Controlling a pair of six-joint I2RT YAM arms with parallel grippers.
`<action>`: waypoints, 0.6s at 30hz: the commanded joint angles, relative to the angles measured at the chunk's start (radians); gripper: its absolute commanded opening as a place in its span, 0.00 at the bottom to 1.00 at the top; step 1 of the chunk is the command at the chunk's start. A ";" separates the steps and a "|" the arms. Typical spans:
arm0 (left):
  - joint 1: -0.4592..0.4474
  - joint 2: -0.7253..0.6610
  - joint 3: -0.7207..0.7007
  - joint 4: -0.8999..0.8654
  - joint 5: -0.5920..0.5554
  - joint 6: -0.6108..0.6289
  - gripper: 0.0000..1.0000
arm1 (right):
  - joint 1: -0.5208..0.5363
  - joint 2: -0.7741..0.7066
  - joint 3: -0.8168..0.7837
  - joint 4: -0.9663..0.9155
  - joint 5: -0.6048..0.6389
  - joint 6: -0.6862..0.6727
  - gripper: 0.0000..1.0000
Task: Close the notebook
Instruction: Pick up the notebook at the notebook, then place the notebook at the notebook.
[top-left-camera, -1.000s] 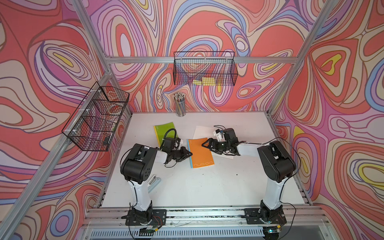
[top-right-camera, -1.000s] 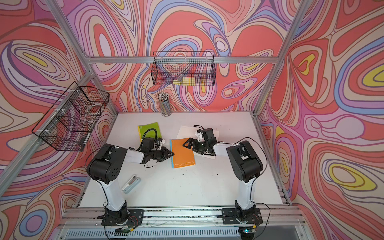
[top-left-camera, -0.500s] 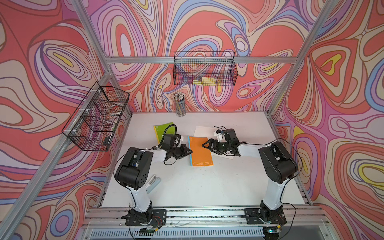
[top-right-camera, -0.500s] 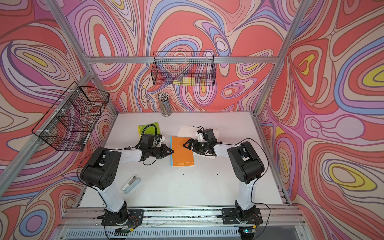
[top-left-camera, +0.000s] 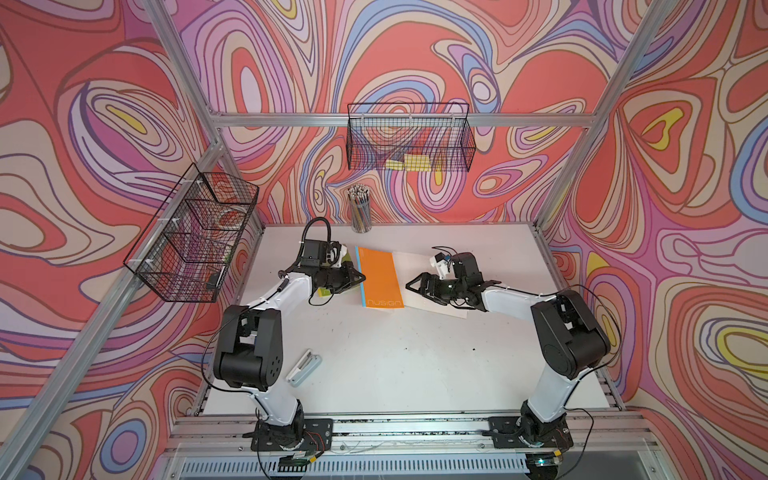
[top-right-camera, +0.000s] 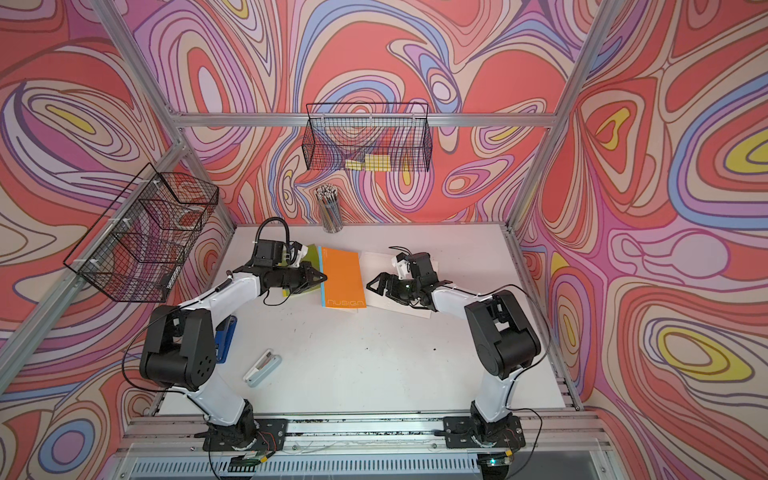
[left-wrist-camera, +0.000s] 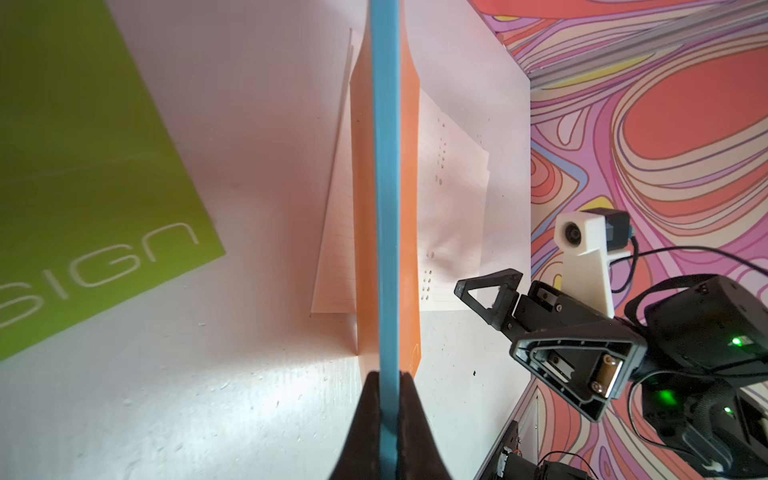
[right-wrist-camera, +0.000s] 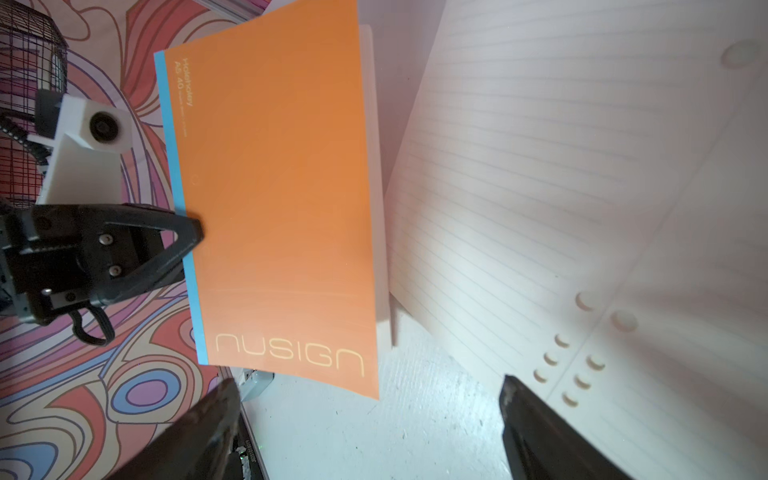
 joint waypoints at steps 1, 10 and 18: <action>0.057 -0.030 0.060 -0.083 0.066 0.037 0.00 | -0.001 -0.012 -0.009 -0.017 0.006 -0.019 0.98; 0.190 0.004 0.136 -0.045 0.184 -0.016 0.00 | -0.002 -0.003 -0.016 -0.009 0.005 -0.017 0.98; 0.261 0.078 0.201 -0.072 0.239 0.003 0.00 | -0.002 -0.001 -0.025 -0.002 0.006 -0.016 0.99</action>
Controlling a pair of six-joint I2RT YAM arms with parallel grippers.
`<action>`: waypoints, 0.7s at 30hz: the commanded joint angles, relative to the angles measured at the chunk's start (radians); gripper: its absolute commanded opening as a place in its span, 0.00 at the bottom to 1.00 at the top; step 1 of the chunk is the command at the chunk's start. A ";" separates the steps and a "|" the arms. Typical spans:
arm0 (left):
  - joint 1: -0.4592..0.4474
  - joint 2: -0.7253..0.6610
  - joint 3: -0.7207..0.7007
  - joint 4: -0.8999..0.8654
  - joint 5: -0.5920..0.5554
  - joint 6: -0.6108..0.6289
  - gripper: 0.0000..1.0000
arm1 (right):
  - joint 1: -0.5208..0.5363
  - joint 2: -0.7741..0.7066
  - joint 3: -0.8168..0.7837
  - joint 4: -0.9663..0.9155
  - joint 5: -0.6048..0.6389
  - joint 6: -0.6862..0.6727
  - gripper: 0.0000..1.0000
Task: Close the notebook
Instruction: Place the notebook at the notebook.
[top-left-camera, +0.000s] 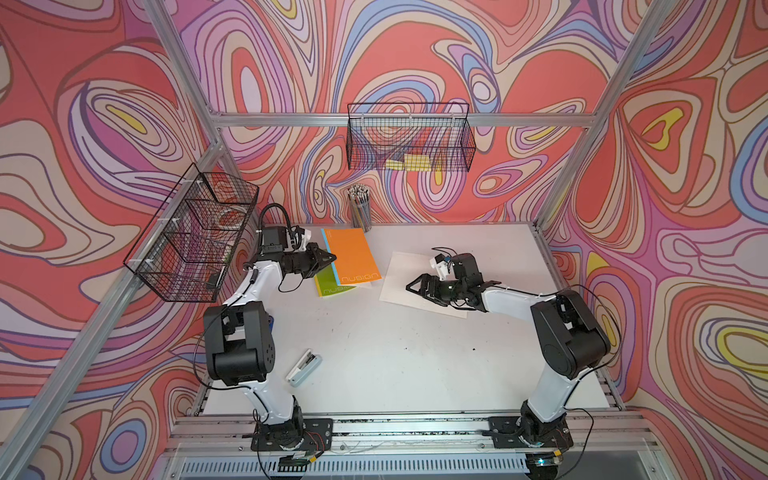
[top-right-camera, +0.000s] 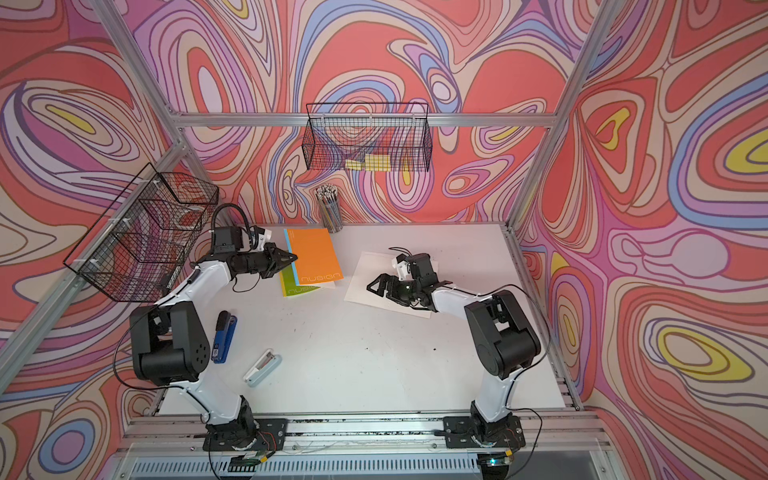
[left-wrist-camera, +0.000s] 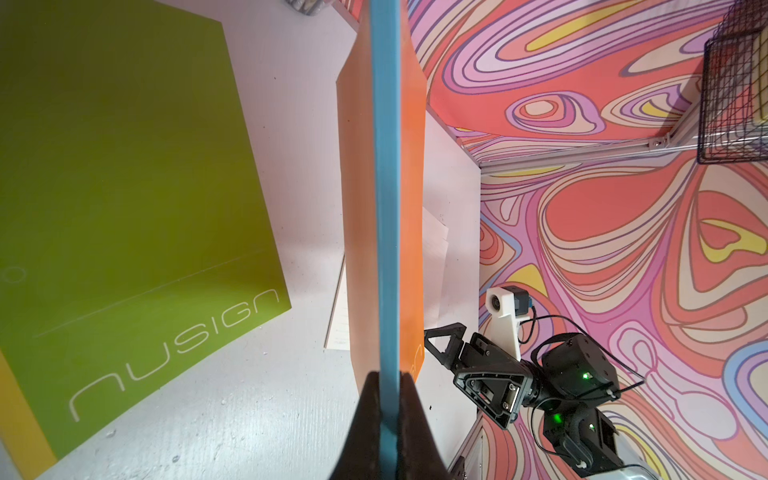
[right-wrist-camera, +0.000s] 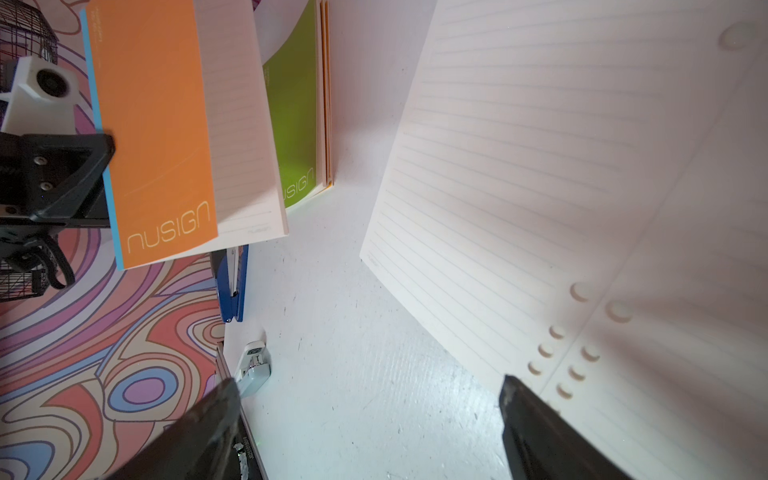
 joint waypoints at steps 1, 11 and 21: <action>0.024 0.034 0.051 -0.015 0.060 0.030 0.00 | -0.001 0.002 -0.014 0.003 0.006 -0.010 0.98; 0.081 0.123 0.104 -0.060 0.071 0.085 0.00 | -0.002 0.005 -0.018 0.003 0.006 -0.007 0.98; 0.088 0.187 0.150 -0.061 0.051 0.102 0.00 | -0.002 0.011 -0.024 0.012 0.010 -0.001 0.98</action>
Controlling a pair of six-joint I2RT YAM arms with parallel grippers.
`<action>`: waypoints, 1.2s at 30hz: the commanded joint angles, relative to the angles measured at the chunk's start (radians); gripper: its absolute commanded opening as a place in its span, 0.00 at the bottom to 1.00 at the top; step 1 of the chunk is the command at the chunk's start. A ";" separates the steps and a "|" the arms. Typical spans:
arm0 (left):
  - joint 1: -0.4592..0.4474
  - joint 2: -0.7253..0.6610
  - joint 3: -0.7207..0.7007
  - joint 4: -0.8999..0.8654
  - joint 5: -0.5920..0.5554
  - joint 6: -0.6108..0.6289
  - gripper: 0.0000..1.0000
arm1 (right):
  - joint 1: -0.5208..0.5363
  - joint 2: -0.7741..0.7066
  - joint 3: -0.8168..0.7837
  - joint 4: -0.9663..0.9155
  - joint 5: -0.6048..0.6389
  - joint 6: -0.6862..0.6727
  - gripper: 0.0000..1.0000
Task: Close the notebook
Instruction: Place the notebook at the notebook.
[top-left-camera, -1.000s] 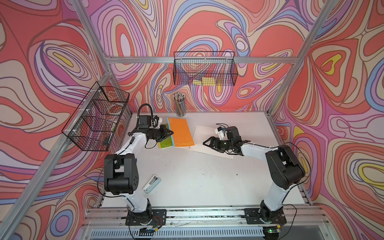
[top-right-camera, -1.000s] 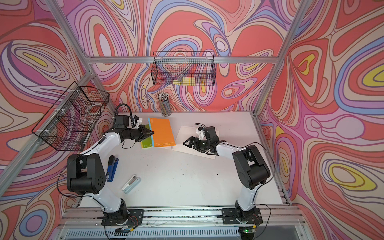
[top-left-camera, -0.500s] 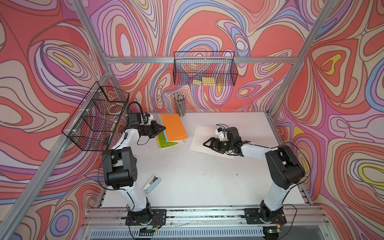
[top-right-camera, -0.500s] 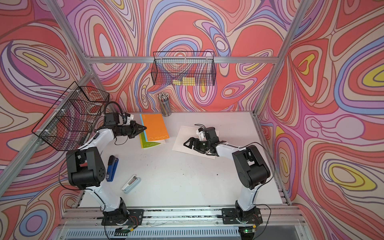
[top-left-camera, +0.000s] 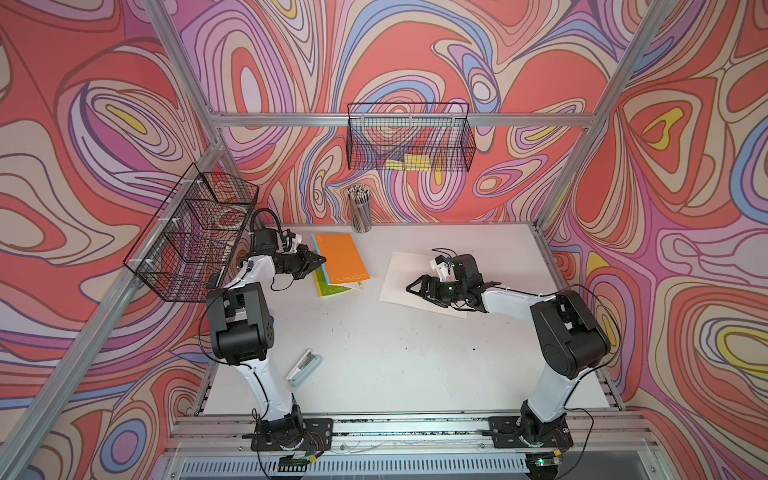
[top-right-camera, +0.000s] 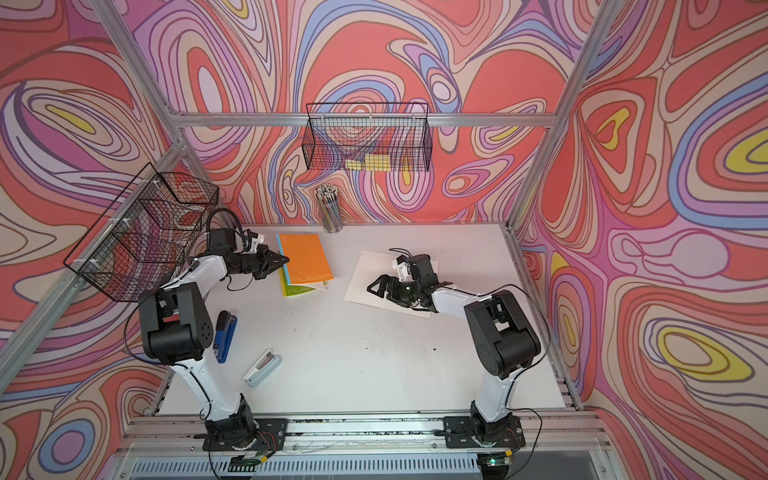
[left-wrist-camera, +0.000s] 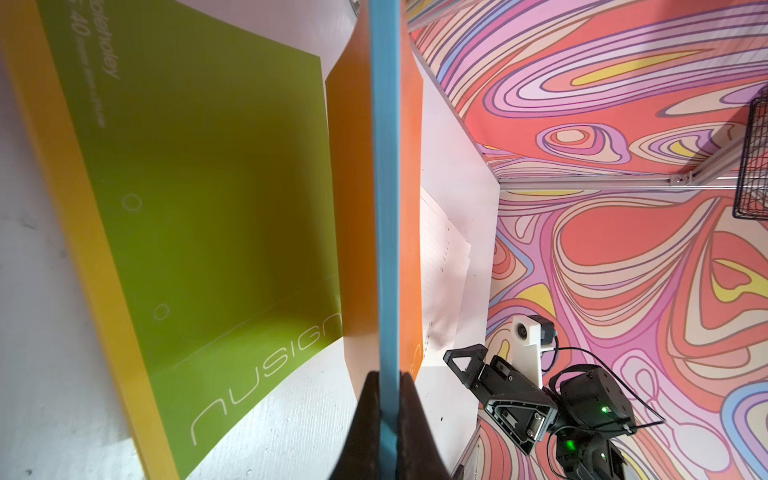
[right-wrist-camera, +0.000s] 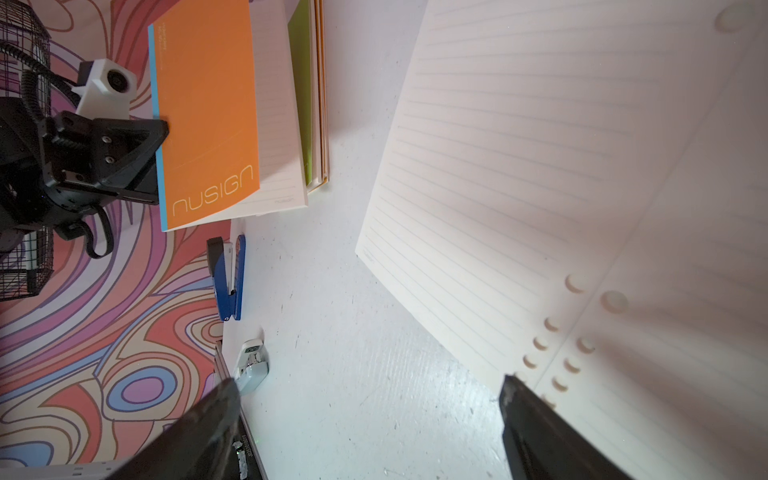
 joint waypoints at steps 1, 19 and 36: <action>0.007 0.017 0.049 -0.003 0.013 0.032 0.00 | -0.001 0.012 -0.018 0.012 0.011 -0.001 0.98; 0.008 0.089 0.086 -0.106 -0.146 0.136 0.00 | -0.001 0.018 -0.021 0.022 0.004 0.002 0.98; 0.007 0.148 0.155 -0.207 -0.280 0.226 0.00 | -0.001 0.024 -0.027 0.033 -0.001 0.009 0.98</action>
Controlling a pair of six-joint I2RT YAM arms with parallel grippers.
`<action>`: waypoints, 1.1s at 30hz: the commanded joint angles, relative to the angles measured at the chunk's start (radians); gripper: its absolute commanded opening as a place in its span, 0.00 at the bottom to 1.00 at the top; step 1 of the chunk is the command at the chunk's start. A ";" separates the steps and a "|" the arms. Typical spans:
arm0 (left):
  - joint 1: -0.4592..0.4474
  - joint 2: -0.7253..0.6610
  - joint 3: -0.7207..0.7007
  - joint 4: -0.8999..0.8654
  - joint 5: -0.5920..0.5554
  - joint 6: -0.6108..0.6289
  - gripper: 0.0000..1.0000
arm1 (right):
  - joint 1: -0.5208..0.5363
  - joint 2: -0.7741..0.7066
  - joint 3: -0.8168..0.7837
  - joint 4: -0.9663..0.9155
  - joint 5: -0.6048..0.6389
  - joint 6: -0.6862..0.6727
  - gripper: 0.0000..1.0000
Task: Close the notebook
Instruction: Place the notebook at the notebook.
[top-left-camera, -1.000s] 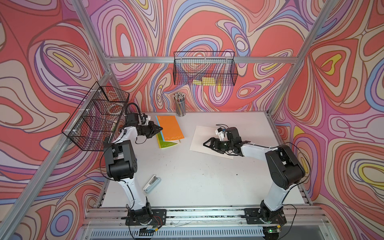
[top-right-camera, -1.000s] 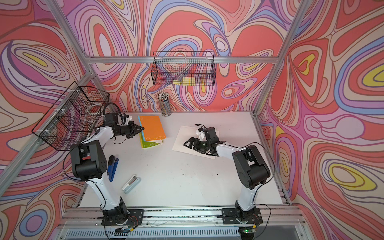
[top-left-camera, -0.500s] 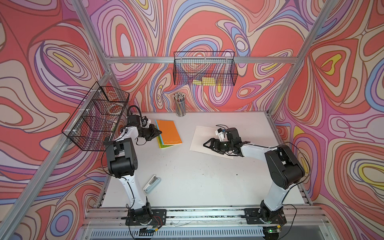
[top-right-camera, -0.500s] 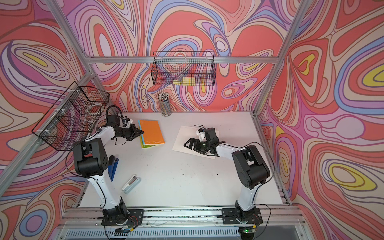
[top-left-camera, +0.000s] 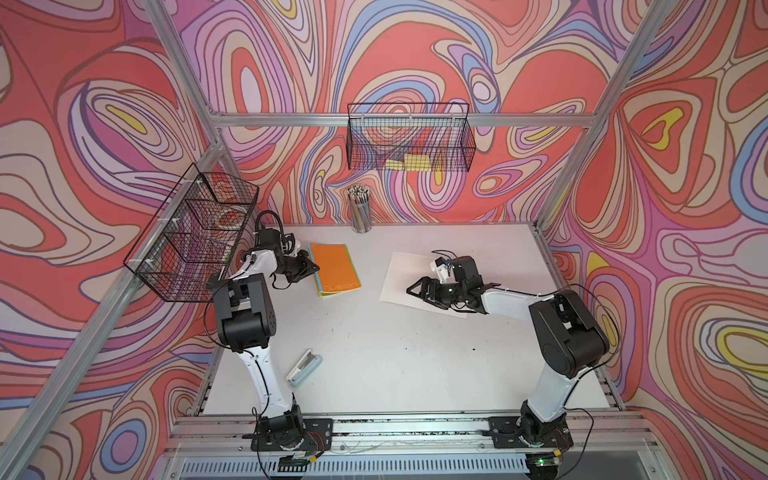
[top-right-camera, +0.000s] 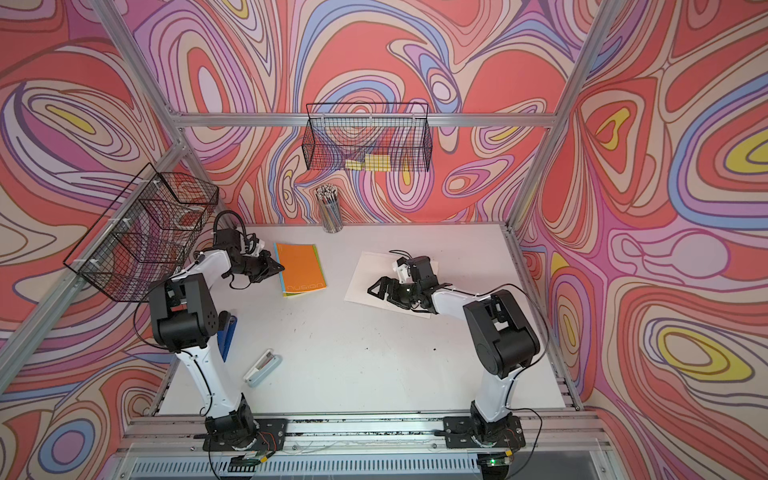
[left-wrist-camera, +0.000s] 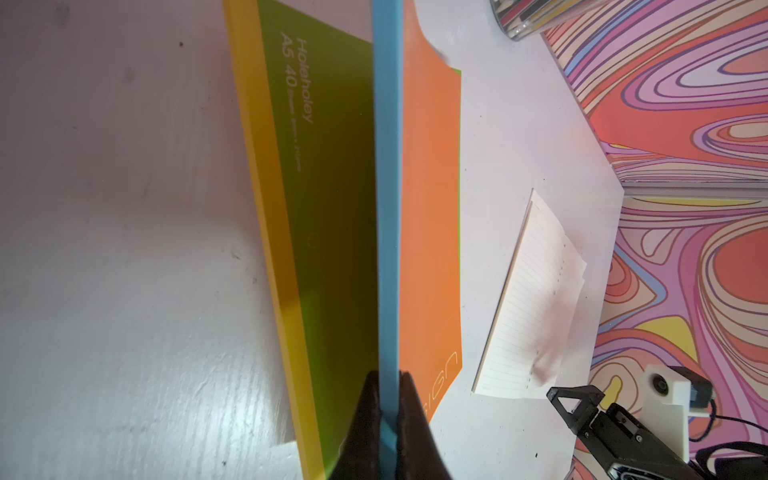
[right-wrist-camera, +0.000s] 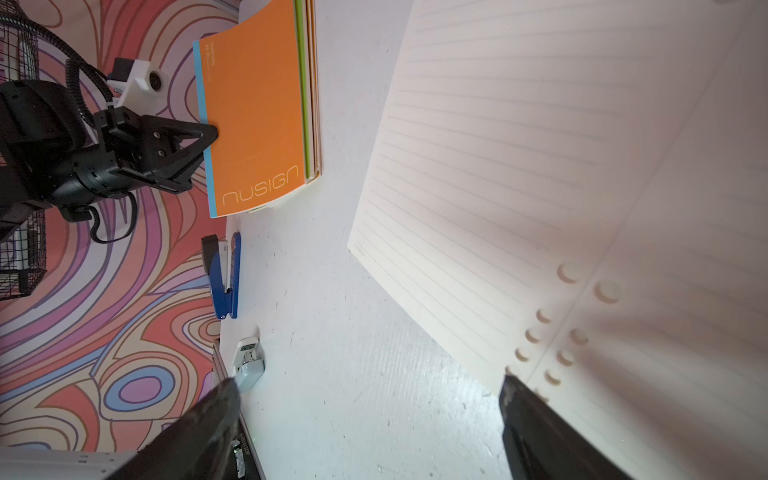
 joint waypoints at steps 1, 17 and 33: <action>0.006 0.027 0.038 -0.042 -0.025 0.044 0.00 | -0.002 0.016 -0.011 0.024 0.000 0.007 0.98; -0.007 0.060 0.071 -0.055 -0.053 0.055 0.00 | -0.002 0.026 -0.003 0.028 -0.006 0.012 0.98; -0.019 0.076 0.071 -0.047 -0.087 0.049 0.00 | -0.002 0.027 -0.011 0.035 -0.007 0.015 0.98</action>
